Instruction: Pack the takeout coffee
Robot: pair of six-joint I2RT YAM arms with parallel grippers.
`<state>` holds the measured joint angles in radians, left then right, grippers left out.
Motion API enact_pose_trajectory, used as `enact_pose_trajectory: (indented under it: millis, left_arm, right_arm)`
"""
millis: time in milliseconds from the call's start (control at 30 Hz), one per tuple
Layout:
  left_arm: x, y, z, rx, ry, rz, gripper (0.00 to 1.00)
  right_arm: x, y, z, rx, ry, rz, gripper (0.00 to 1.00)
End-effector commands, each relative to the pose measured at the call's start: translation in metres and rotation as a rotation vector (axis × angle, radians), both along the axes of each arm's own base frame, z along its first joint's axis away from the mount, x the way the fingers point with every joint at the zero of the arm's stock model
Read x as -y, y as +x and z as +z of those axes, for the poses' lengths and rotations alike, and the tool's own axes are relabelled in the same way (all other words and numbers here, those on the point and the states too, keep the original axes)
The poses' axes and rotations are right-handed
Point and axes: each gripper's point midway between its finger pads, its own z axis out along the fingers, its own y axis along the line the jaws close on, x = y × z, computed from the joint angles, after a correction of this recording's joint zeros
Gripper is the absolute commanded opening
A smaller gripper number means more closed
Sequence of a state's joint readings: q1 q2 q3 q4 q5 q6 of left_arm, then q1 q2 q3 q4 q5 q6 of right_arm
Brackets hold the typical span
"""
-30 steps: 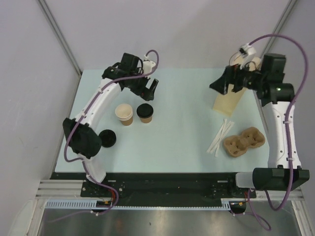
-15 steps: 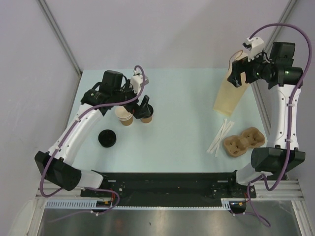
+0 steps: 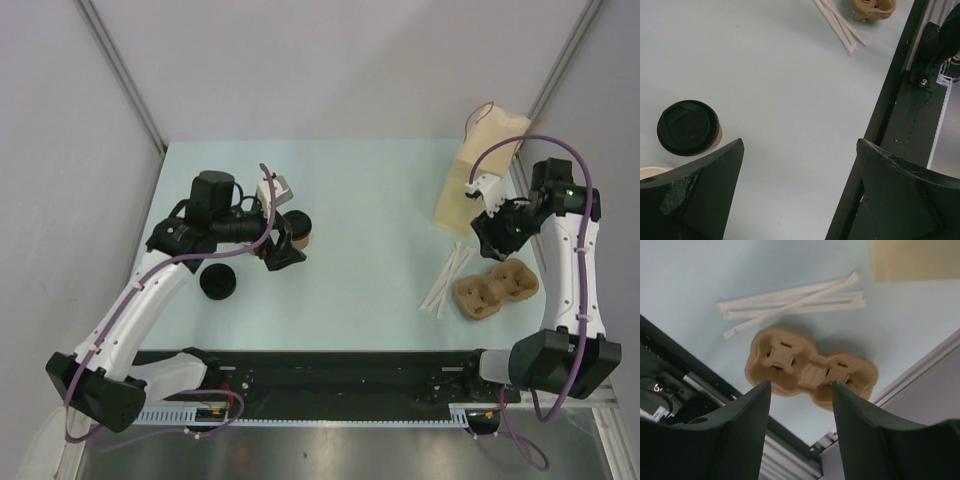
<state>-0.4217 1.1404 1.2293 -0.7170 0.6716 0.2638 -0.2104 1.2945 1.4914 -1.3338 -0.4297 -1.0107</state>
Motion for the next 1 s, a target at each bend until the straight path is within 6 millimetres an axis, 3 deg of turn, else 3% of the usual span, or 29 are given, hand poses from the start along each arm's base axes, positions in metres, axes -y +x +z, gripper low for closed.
enact_pose_trajectory:
  millis: [0, 167, 367, 533, 633, 767, 967]
  left_arm:
    - [0.011, -0.014, 0.016, 0.047, -0.084, -0.054, 0.99]
    - [0.010, -0.016, 0.009, 0.033, -0.089, -0.035, 0.99]
    - [0.013, -0.016, 0.007, 0.014, -0.117, -0.029, 1.00]
    - [0.015, -0.015, -0.004, -0.018, -0.118, -0.032, 0.99]
    - [0.015, -0.017, -0.008, -0.028, -0.118, -0.032, 0.99]
    - [0.014, -0.023, -0.012, -0.049, -0.123, -0.039, 0.99]
    - [0.011, -0.034, -0.016, -0.092, -0.098, -0.051, 0.98]
  right_arm:
    - [0.025, -0.013, -0.038, -0.140, -0.091, -0.002, 0.53]
    - [0.062, -0.005, -0.076, -0.235, -0.083, -0.214, 0.48]
    - [0.067, -0.011, -0.111, -0.336, 0.029, -0.370, 0.42]
    - [0.065, -0.014, -0.127, -0.383, 0.046, -0.431, 0.40]
    - [0.064, -0.021, -0.129, -0.389, 0.036, -0.437, 0.40]
    - [0.072, -0.033, -0.114, -0.358, -0.019, -0.463, 0.40]
    - [0.112, -0.060, -0.101, -0.337, -0.052, -0.643, 0.41]
